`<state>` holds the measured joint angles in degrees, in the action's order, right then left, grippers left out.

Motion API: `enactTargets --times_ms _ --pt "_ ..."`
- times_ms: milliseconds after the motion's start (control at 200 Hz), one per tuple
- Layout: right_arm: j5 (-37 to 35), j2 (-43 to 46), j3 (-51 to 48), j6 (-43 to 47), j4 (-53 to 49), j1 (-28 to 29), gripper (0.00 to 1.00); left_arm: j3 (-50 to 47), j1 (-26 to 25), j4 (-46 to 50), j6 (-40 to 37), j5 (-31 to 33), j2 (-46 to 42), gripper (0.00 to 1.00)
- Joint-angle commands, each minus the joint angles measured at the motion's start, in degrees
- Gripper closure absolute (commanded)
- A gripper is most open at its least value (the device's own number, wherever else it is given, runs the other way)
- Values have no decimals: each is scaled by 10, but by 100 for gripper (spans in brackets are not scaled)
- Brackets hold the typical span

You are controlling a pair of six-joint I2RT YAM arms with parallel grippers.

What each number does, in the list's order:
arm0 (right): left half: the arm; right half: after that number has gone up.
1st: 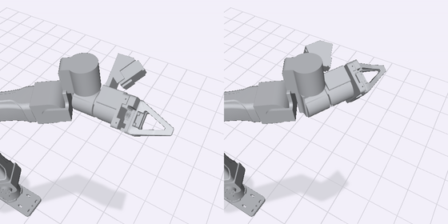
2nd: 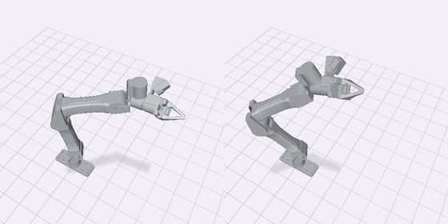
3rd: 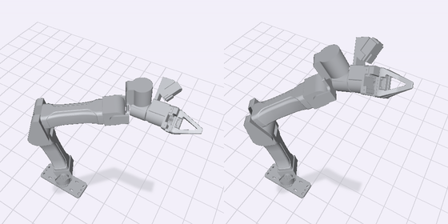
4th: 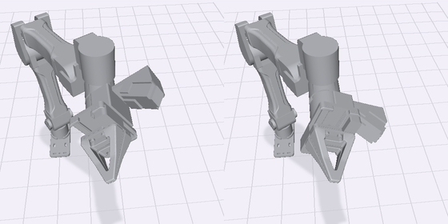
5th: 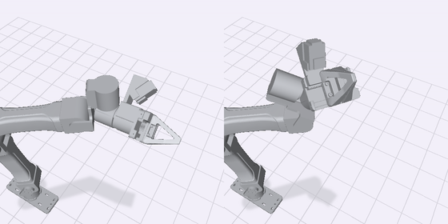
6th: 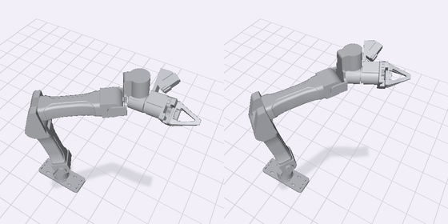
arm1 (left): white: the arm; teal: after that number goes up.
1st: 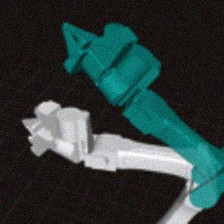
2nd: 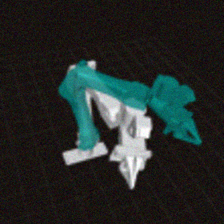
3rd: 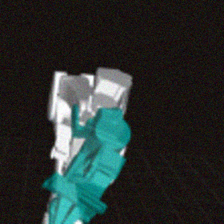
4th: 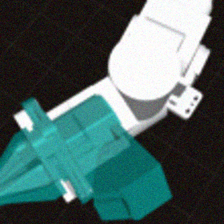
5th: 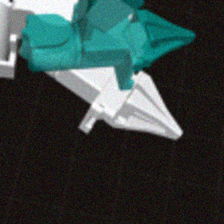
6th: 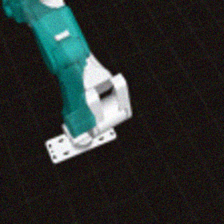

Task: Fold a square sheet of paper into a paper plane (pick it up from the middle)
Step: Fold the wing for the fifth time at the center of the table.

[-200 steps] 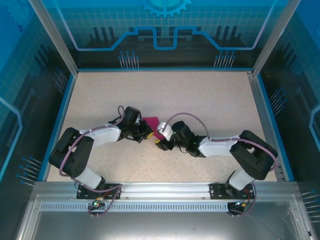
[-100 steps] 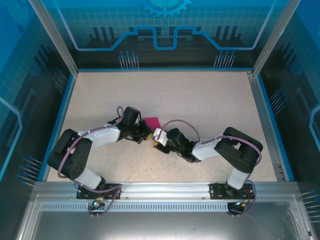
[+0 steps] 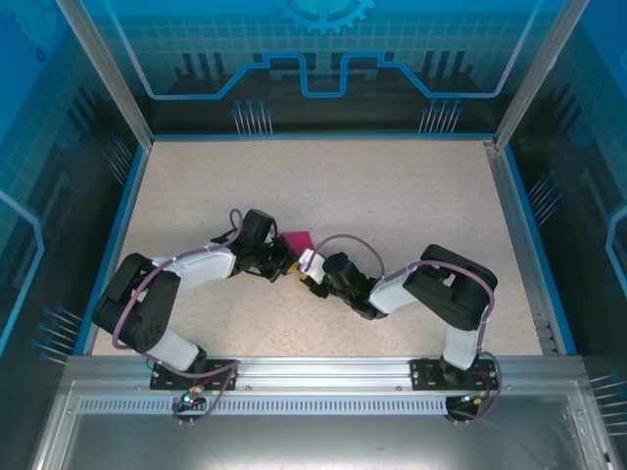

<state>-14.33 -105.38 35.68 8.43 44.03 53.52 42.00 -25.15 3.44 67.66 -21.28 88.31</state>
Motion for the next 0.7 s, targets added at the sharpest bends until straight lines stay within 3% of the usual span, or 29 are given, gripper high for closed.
enactTargets --times_ms 0,305,470,695 --pt "-5 -9 12 -4 32 12 64 2 -5 18 13 -2 -11 98" --pt "-8 -22 16 -13 36 12 78 -1 -5 13 18 -1 -16 97" --pt "3 -22 7 -33 41 4 92 -4 3 17 19 11 -42 81" --pt "63 6 -3 -80 24 -21 99 -12 54 49 -6 24 -85 62"
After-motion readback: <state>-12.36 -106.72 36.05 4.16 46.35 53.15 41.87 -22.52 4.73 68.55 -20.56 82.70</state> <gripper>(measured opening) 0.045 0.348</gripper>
